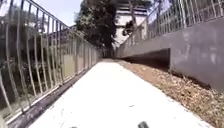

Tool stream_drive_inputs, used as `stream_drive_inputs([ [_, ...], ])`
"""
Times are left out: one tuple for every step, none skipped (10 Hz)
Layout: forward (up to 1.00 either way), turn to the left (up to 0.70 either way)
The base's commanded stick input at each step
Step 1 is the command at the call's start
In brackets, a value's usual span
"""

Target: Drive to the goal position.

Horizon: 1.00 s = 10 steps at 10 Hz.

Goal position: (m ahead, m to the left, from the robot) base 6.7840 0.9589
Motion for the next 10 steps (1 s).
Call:
stream_drive_inputs([
  [0.50,0.00],
  [0.50,0.00],
  [0.50,0.00],
  [0.50,0.00],
  [0.50,0.00],
  [0.50,0.00],
  [0.50,0.00],
  [0.50,0.00],
  [0.50,0.00],
  [0.50,0.00],
])
